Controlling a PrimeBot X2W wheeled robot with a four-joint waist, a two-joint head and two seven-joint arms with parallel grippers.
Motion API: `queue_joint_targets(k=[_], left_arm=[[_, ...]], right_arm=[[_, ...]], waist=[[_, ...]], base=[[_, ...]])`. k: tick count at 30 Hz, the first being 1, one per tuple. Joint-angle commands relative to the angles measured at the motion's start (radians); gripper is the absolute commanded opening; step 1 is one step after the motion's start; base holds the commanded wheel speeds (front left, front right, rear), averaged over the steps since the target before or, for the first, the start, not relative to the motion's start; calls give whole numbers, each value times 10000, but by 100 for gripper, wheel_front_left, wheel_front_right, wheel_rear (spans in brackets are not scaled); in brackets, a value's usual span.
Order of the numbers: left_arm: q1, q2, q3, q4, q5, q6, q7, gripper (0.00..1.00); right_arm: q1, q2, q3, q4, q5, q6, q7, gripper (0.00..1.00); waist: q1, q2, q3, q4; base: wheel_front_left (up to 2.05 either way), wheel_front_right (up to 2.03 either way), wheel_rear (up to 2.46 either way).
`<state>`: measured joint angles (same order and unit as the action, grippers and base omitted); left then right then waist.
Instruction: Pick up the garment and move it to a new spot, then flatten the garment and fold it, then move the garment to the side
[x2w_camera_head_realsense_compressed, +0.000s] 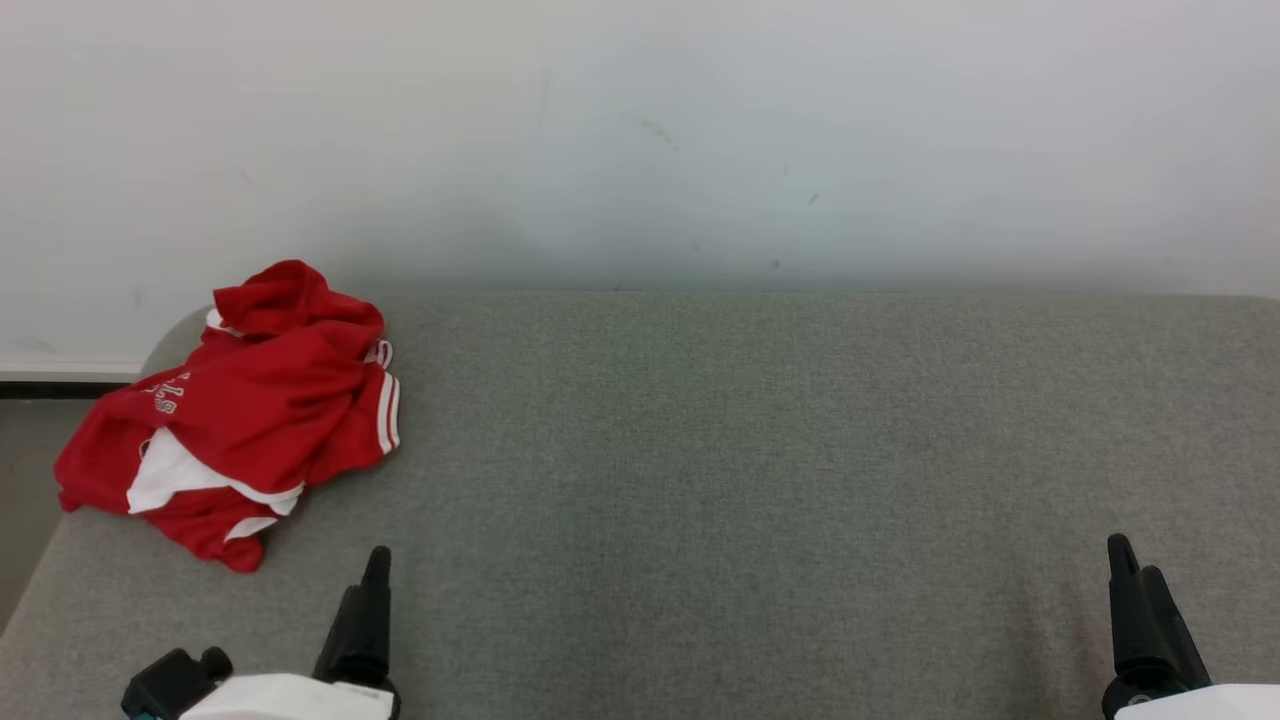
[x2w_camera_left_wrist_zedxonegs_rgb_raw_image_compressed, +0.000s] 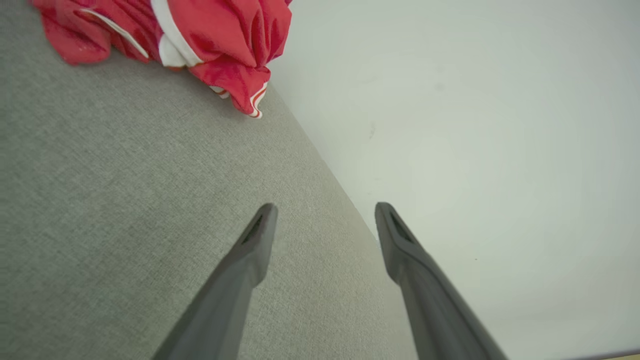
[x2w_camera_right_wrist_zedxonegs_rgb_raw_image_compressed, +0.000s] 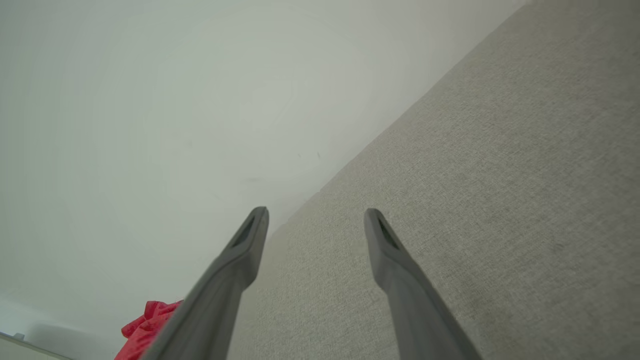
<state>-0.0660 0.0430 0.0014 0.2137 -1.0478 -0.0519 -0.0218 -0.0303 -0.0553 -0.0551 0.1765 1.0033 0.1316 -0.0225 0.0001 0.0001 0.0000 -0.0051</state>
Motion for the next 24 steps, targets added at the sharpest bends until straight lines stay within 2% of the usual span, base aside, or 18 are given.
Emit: queue_joint_targets(k=[1, 24], left_arm=[[-52, 86, -52, -185, 514, 21, -131, 100], [136, 310, -683, -469, 4019, 521, -915, 100]], right_arm=[[-26, -118, 41, -212, -450, -4, -124, 100], [259, -284, 210, -452, -3737, -8, -891, 100]], waist=[[-1, -1, -4, 1], [-1, -1, -74, -30]], base=[[0, 0, 0], [0, 0, 0]])
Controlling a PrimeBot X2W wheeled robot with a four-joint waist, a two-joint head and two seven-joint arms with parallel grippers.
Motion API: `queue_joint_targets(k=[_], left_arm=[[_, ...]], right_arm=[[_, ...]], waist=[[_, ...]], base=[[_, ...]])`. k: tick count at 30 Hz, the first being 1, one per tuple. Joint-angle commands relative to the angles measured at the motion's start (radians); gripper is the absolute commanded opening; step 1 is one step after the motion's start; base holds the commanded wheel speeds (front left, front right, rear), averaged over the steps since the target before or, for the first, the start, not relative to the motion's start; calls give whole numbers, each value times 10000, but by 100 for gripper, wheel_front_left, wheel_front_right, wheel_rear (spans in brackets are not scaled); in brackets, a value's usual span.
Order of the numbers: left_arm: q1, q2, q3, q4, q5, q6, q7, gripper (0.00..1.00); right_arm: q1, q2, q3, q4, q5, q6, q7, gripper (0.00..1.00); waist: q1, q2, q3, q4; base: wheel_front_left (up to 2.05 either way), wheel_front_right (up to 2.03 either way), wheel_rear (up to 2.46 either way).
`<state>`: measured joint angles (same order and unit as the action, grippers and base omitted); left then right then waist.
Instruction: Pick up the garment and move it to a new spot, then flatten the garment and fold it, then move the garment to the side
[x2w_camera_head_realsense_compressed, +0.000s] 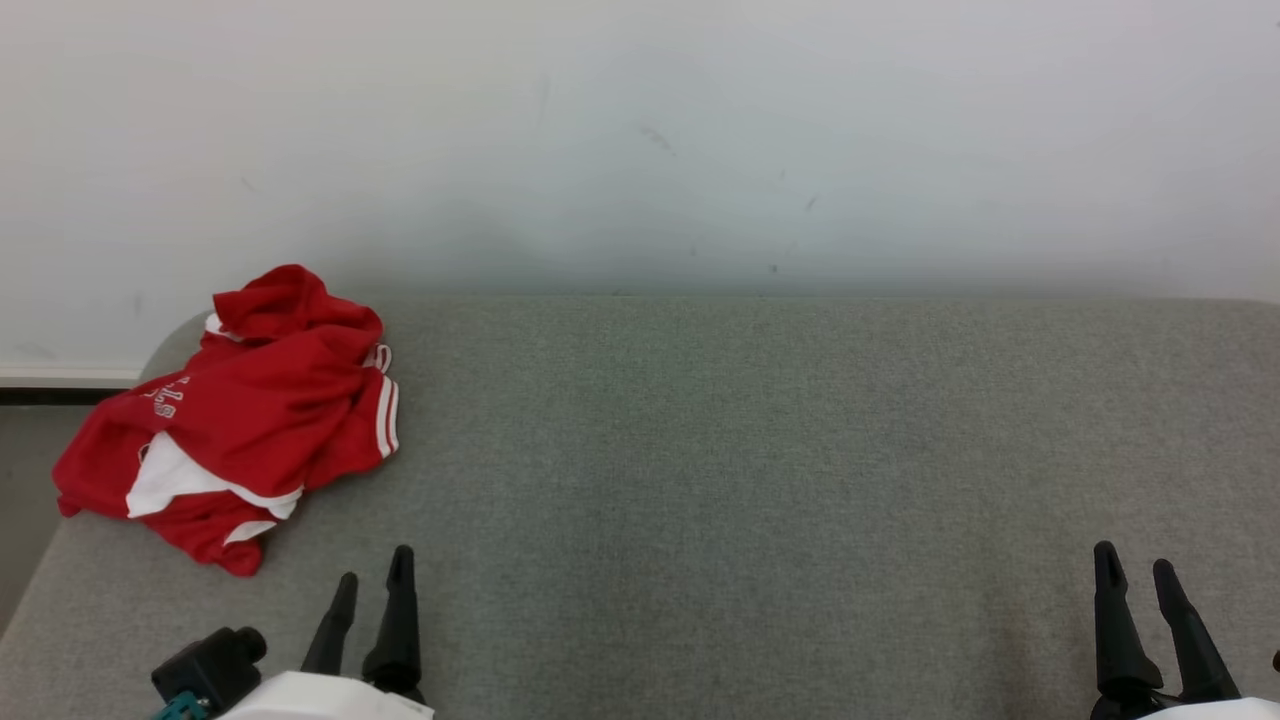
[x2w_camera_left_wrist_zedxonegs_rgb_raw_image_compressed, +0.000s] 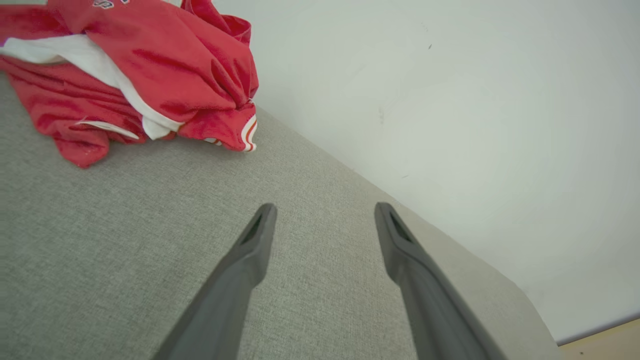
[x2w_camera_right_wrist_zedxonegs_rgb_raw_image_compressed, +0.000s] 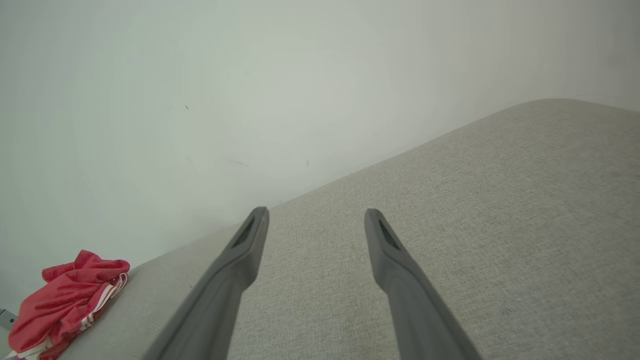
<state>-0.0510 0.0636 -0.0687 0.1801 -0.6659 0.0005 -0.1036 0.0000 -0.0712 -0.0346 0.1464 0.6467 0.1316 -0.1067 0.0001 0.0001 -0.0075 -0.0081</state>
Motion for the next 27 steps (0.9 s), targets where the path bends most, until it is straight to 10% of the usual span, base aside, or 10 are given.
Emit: queue_joint_targets(k=[1, 27], left_arm=[[-11, 127, -15, -146, 352, 28, -121, 100], [218, 804, -773, -130, 3275, 800, -802, 100]], right_arm=[[-34, -127, 8, -159, -311, -8, -80, 100], [174, -220, -104, -30, -3144, -11, -760, 100]], waist=[[-1, -1, 1, -5], [-1, -1, -58, -79]], base=[[0, 0, 0], [0, 0, 0]])
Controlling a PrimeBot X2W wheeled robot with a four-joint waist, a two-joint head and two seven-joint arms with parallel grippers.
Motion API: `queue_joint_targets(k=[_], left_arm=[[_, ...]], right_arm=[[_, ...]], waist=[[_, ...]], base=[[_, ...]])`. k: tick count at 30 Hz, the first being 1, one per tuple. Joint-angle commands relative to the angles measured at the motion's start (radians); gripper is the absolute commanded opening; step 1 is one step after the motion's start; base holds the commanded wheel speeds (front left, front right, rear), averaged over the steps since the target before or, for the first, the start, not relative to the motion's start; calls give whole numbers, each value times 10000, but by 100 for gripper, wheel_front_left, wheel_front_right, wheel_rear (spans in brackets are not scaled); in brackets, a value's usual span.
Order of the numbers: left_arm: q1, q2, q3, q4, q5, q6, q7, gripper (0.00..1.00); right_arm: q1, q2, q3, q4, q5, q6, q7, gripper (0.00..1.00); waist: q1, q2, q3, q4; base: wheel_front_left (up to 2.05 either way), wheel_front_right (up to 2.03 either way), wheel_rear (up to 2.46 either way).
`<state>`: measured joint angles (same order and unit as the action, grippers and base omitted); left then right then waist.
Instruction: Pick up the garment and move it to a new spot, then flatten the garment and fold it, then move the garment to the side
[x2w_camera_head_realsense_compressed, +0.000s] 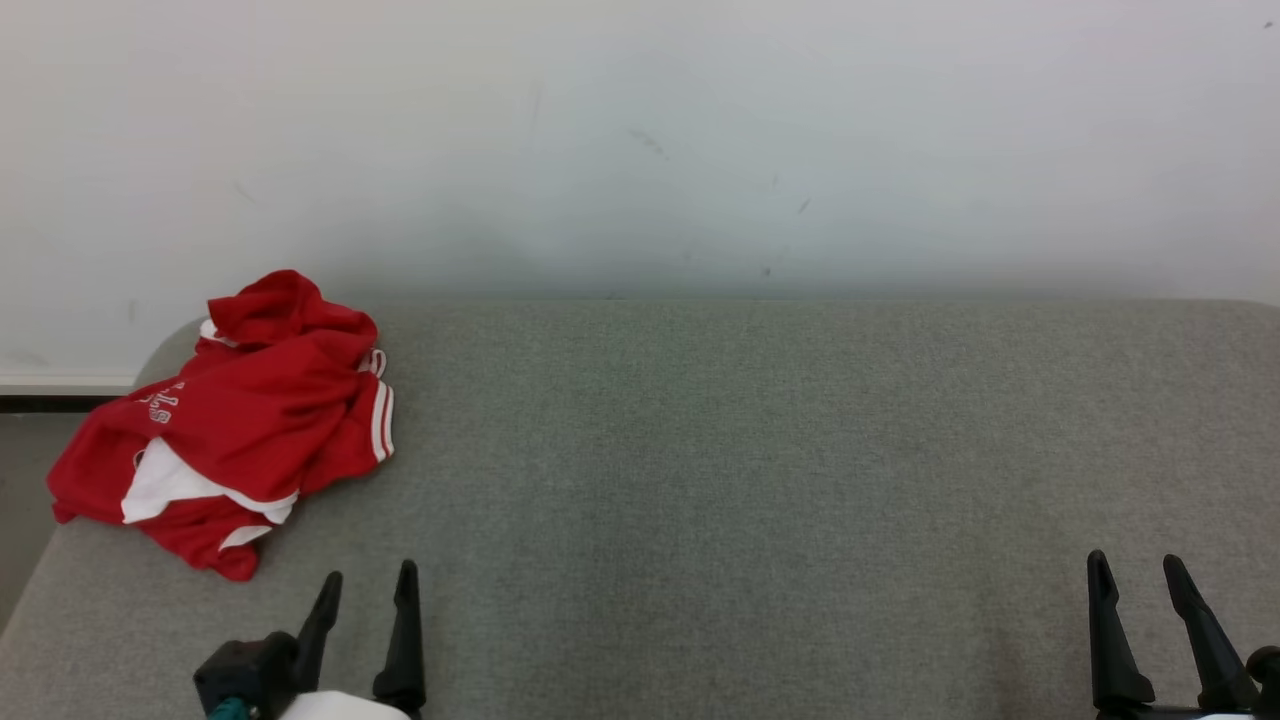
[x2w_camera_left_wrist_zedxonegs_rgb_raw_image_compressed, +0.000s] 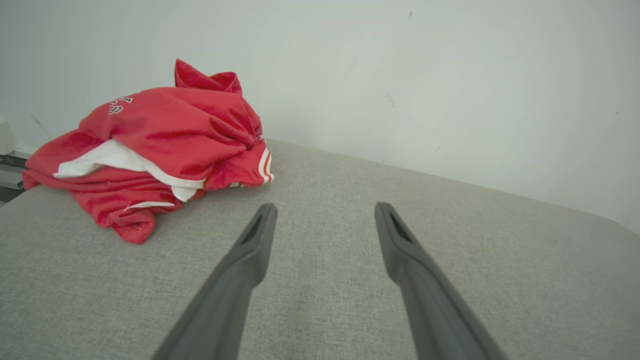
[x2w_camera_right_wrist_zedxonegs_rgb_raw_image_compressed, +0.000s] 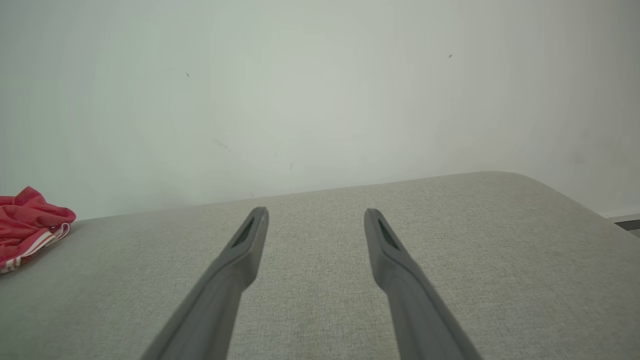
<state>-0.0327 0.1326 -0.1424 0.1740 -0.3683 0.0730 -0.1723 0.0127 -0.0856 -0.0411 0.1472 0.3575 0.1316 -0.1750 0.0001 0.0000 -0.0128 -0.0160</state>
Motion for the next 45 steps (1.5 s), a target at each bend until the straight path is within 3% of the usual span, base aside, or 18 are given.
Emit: queue_joint_targets(k=[1, 27, 45], left_arm=[[48, 148, -52, -60, 399, 94, -137, 100], [250, 321, -425, 74, 2399, 727, -697, 100], [368, 237, -333, 93, 3398, 721, -927, 100]], right_arm=[[63, -75, -45, -26, -340, -11, -110, 100], [312, -91, -12, 71, -2193, -15, -661, 100], [446, -46, -110, 257, -2453, -17, -909, 100]], waist=[[-1, 0, -8, 0], [-1, 0, -23, -93], [-1, 0, -53, -125]], base=[[0, 0, 0], [0, 0, 0], [0, 0, 0]])
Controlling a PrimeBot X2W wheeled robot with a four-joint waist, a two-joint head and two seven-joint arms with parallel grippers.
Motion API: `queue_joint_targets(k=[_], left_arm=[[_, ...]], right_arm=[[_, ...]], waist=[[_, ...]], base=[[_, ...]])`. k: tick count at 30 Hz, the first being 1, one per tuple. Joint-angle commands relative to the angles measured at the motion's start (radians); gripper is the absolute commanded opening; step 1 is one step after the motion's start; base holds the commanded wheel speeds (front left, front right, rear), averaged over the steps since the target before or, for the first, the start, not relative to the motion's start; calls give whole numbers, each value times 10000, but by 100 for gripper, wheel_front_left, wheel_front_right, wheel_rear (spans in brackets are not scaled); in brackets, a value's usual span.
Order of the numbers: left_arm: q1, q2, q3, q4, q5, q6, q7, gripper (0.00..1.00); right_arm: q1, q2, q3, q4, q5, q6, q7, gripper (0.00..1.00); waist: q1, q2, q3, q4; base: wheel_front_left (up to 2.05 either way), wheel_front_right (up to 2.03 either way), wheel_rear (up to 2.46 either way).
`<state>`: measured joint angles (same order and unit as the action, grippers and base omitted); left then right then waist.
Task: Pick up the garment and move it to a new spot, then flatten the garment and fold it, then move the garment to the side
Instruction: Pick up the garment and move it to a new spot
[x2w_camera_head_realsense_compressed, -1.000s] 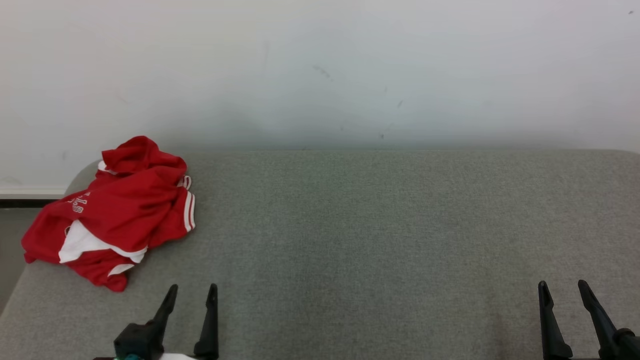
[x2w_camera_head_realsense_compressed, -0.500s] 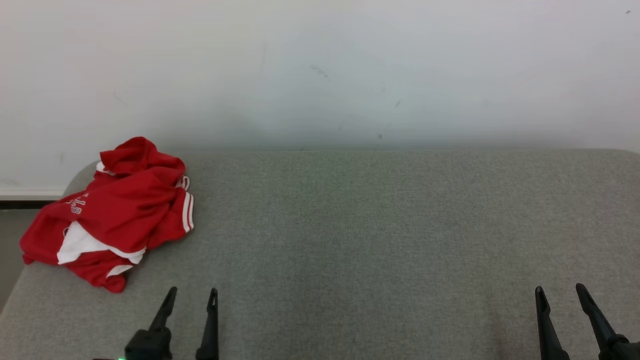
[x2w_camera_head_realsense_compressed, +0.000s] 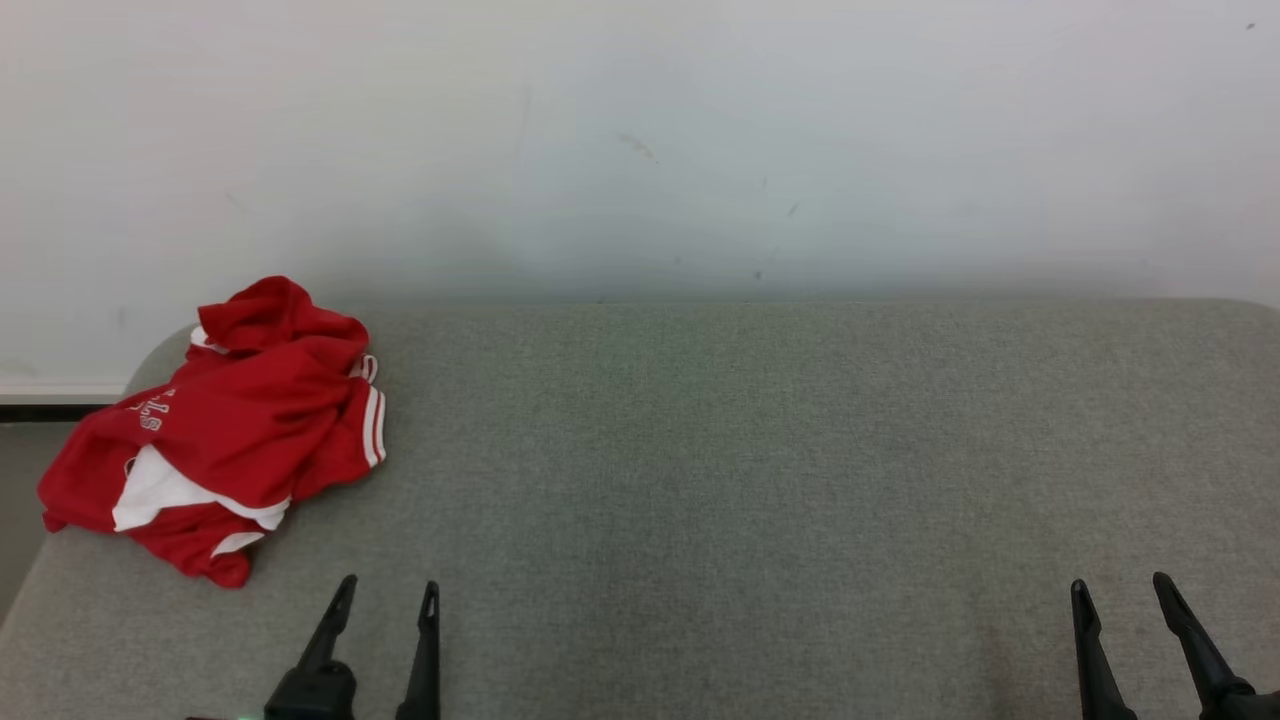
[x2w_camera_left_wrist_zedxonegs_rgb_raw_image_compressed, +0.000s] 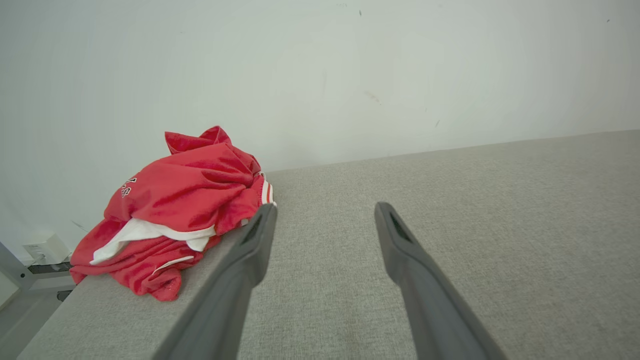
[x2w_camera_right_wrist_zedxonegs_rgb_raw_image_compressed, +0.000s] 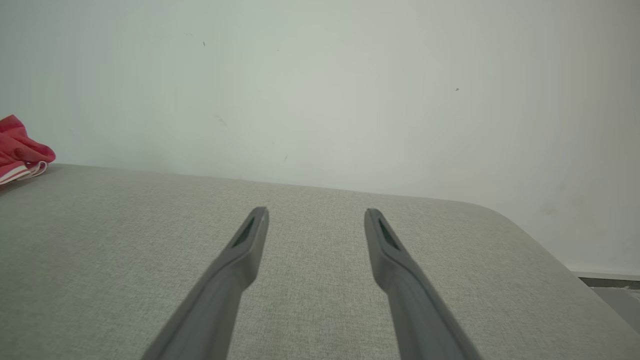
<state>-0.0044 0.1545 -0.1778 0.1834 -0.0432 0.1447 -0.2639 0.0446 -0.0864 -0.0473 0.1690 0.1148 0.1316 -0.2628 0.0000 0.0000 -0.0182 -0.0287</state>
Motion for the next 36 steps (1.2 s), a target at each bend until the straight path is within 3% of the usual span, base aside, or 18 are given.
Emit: queue_joint_targets(k=[1, 9, 20, 24, 29, 36], left_arm=[[70, 9, 28, -1, 161, -13, -11, 100], [-88, -114, 30, 61, 160, -111, -9, 100], [273, -6, 214, 256, 89, -223, -9, 100], [567, 43, 416, 208, -38, -182, -9, 100], [651, 27, 590, 120, -91, -270, -9, 100], [-172, -4, 947, -27, -483, -669, -9, 100]], right_arm=[[128, -40, -56, 41, -25, -17, -31, 100], [266, 19, -122, -64, 30, -17, -17, 100], [362, 141, 227, 26, 165, -17, -16, 100], [91, 175, 661, 100, 214, -17, -14, 100], [-7, 217, 981, 172, 246, -17, -14, 100], [-173, 12, 1189, 56, 213, -17, -16, 100]], waist=[[0, 0, 3, 9], [0, 0, -21, 631], [0, 0, -335, 3441], [0, 0, -404, 4060], [0, 0, -403, 4296], [0, 0, 166, 3839]], base=[[0, 0, 0], [0, 0, 0], [0, 0, 0], [0, 0, 0], [0, 0, 0], [0, 0, 0]])
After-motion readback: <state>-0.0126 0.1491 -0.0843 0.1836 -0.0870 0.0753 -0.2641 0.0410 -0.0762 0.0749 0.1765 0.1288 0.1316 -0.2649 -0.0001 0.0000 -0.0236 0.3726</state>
